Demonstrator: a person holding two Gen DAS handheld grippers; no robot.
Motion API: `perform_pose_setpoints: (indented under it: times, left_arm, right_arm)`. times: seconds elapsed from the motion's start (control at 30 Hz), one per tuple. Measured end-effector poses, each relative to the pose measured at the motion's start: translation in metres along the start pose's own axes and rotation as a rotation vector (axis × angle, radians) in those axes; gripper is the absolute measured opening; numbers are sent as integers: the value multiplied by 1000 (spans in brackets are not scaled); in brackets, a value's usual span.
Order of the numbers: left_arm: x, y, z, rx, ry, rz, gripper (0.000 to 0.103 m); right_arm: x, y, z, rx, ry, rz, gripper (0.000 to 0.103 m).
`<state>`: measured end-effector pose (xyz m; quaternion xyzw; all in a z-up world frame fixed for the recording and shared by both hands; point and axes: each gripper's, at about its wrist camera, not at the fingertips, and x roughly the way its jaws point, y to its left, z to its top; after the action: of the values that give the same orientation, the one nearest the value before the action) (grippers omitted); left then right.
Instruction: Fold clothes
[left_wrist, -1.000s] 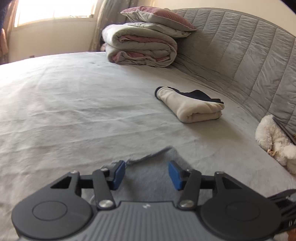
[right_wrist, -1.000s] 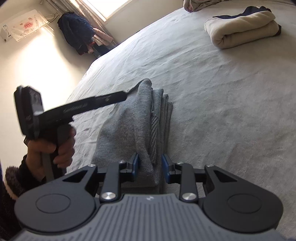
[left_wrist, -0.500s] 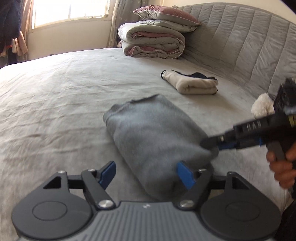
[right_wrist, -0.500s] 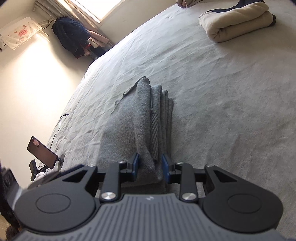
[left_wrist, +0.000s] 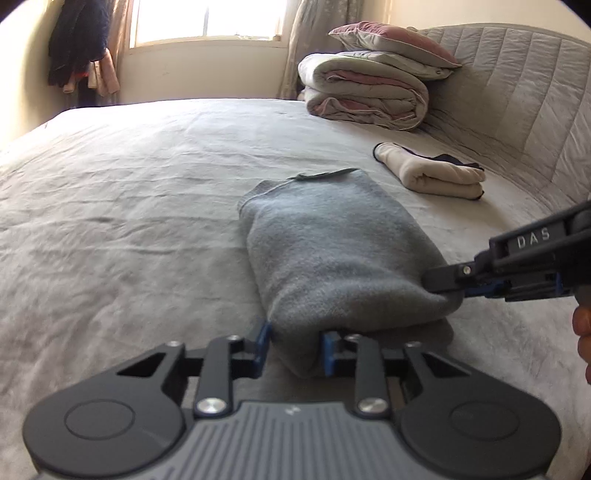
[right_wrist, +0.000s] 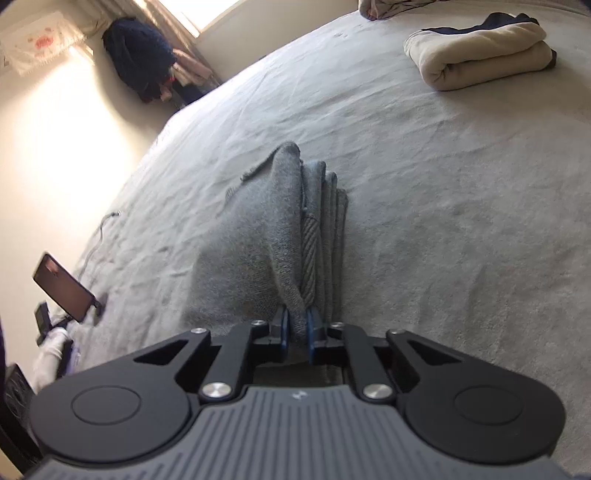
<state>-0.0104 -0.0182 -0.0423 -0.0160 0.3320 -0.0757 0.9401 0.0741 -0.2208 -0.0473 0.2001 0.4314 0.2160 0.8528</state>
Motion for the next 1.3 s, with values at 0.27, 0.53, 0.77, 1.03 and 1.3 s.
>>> perform_pose_setpoints:
  times: [0.27,0.53,0.77,1.03,1.3]
  left_arm:
    - [-1,21,-4,-35,98,-93,33]
    - [-4,59,19,-168,164,-261,68]
    - [49,87,40,-436,257,-422,74]
    - [124,96,56,-612,268,-528,74]
    - [160,99,73,-640,247,-630,74]
  right_arm:
    - [-2,-3,-7,-5,25,10,20]
    - [-33,-14,-4,117,-35,70,51]
    - [-26,-29,-19,286,37,201,59]
    - [-1,-45,-35,469,70,301,60]
    - [3,-52,-30,524,21,354,60]
